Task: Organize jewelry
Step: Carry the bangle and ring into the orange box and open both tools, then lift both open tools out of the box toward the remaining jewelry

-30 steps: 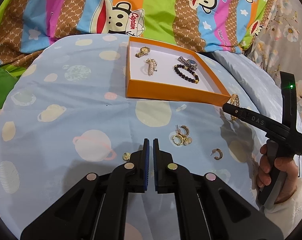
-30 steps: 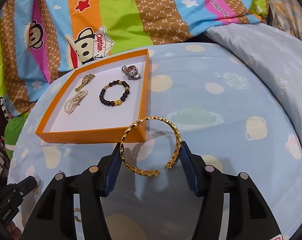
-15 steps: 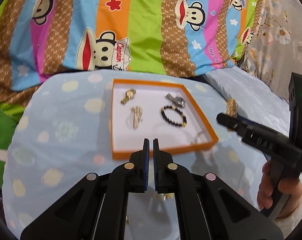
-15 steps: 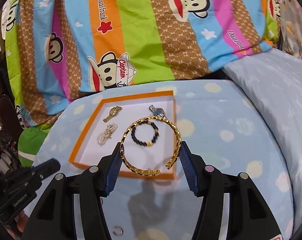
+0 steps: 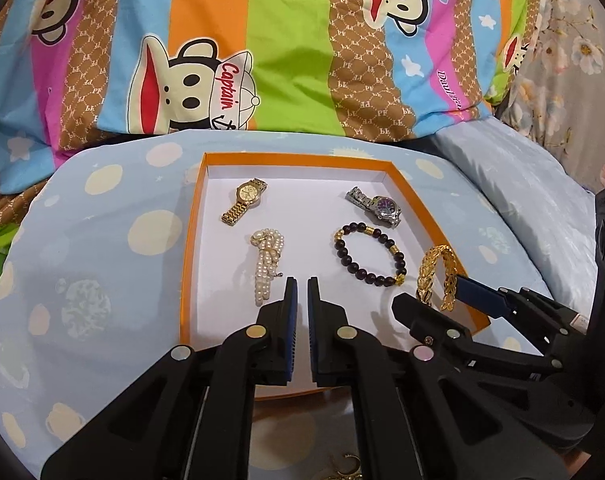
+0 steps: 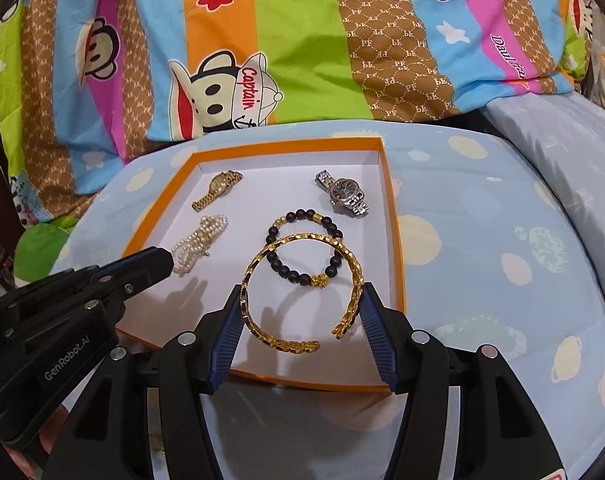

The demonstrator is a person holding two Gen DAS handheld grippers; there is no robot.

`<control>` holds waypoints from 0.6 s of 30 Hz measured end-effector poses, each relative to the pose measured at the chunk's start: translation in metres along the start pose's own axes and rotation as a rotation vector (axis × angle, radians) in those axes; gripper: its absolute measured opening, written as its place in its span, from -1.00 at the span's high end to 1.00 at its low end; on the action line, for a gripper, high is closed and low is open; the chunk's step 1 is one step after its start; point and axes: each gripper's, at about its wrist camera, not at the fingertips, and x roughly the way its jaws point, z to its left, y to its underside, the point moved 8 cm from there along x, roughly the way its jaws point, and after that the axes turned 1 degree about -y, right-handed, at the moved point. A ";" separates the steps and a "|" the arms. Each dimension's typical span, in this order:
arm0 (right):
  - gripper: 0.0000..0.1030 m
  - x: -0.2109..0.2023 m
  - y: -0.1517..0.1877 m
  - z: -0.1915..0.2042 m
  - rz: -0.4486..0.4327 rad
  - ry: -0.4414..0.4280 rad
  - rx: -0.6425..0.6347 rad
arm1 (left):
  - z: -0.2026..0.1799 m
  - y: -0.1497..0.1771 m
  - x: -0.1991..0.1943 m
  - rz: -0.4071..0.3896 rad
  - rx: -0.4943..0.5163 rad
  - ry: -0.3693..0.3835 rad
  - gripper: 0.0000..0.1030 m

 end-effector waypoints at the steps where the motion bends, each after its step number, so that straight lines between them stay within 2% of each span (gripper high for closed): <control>1: -0.11 -0.001 0.001 -0.001 -0.007 0.001 0.002 | 0.000 0.001 0.000 -0.002 0.001 -0.003 0.67; 6: -0.12 -0.011 -0.002 -0.005 -0.039 -0.009 0.023 | 0.009 -0.003 -0.012 -0.051 -0.029 -0.025 0.10; 14: -0.13 -0.059 -0.010 -0.014 -0.154 -0.044 0.087 | 0.035 -0.012 -0.059 -0.138 -0.127 -0.011 0.08; 18: -0.13 -0.053 -0.013 -0.013 -0.127 -0.058 0.085 | 0.037 -0.011 -0.068 -0.147 -0.134 -0.017 0.08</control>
